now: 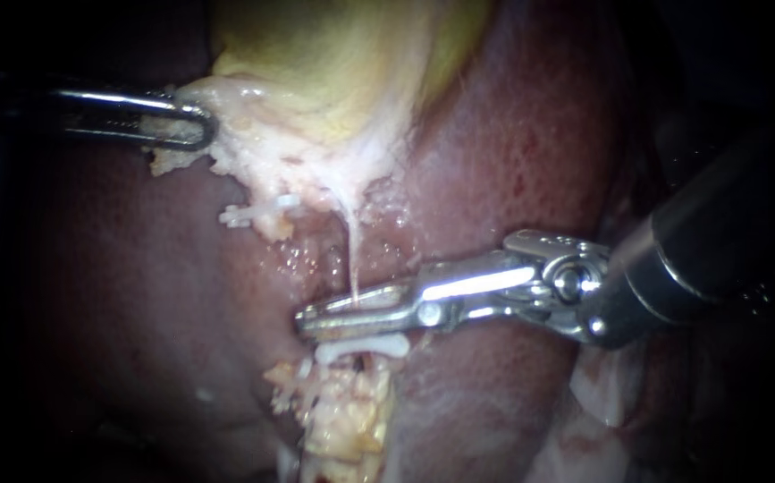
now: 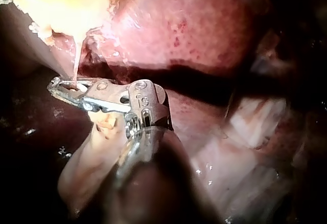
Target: Clipping second clip right tube
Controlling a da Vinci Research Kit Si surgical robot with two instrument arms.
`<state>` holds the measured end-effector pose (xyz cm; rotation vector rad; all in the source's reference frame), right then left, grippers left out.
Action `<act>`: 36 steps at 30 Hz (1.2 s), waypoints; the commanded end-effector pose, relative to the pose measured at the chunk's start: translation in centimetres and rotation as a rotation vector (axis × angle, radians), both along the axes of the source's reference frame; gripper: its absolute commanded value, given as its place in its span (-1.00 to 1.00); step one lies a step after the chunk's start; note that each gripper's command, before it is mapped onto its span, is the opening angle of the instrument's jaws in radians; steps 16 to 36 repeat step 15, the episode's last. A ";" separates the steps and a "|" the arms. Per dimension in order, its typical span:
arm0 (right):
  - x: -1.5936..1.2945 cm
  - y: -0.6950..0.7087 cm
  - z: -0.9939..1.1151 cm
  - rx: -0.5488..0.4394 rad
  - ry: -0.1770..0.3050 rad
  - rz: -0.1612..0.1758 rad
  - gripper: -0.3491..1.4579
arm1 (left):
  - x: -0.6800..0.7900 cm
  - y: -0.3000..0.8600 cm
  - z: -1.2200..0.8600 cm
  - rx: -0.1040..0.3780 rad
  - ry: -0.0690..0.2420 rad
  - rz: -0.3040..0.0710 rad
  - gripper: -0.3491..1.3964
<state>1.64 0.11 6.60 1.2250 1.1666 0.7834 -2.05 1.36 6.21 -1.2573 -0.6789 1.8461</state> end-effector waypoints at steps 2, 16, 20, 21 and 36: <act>0.00 -0.01 -0.02 -0.001 0.000 0.000 -1.00 | 0.00 0.00 0.00 0.000 0.000 0.000 -1.00; 0.02 -0.05 0.01 -0.004 0.001 -0.002 -1.00 | -0.04 -0.01 0.02 0.001 -0.002 0.003 -1.00; 0.02 -0.05 0.01 -0.004 0.001 -0.002 -1.00 | -0.04 -0.01 0.02 0.001 -0.002 0.003 -1.00; 0.02 -0.05 0.01 -0.004 0.001 -0.002 -1.00 | -0.04 -0.01 0.02 0.001 -0.002 0.003 -1.00; 0.02 -0.05 0.01 -0.004 0.001 -0.002 -1.00 | -0.04 -0.01 0.02 0.001 -0.002 0.003 -1.00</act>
